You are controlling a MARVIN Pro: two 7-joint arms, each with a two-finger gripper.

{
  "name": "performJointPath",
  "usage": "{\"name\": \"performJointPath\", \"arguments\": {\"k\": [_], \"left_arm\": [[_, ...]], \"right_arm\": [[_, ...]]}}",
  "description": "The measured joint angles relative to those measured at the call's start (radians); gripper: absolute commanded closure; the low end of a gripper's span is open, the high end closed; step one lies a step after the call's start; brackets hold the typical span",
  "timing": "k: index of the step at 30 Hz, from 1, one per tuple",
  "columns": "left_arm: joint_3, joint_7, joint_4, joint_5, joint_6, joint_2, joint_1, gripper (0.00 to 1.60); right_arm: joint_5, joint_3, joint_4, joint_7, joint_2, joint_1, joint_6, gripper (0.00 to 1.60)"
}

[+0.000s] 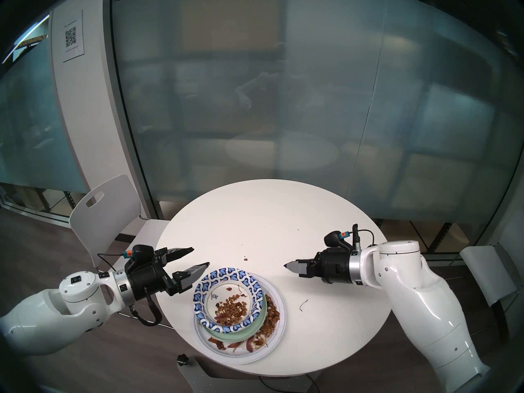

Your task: Stack the plates into one stack

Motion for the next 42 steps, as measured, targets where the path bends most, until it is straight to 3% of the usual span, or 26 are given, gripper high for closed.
{"name": "performJointPath", "arguments": {"k": [10, 17, 19, 21, 22, 30, 42], "left_arm": [[0.002, 0.000, 0.000, -0.001, 0.000, 0.001, -0.001, 0.00], [0.002, 0.000, 0.000, -0.001, 0.000, 0.001, -0.002, 0.00], [0.002, 0.000, 0.000, -0.001, -0.001, 0.001, -0.002, 0.00], [0.002, 0.000, 0.000, -0.001, -0.001, 0.002, -0.002, 0.00], [0.002, 0.000, 0.000, -0.001, -0.001, 0.002, -0.002, 0.00], [0.002, 0.001, 0.000, -0.001, -0.003, 0.003, -0.001, 0.00], [0.002, 0.003, 0.000, -0.002, -0.005, 0.004, -0.001, 0.00]], "right_arm": [[0.043, 0.180, -0.069, -0.047, 0.012, -0.134, -0.047, 0.29], [0.052, 0.290, -0.118, -0.056, -0.032, -0.214, -0.055, 0.30], [0.052, 0.332, -0.140, -0.053, -0.055, -0.249, -0.063, 0.28], [0.052, 0.354, -0.155, -0.050, -0.069, -0.273, -0.073, 0.13], [0.052, 0.361, -0.160, -0.047, -0.075, -0.285, -0.079, 0.00], [0.052, 0.380, -0.176, -0.022, -0.112, -0.340, -0.124, 0.00], [0.050, 0.384, -0.180, -0.009, -0.133, -0.364, -0.150, 0.00]]}}
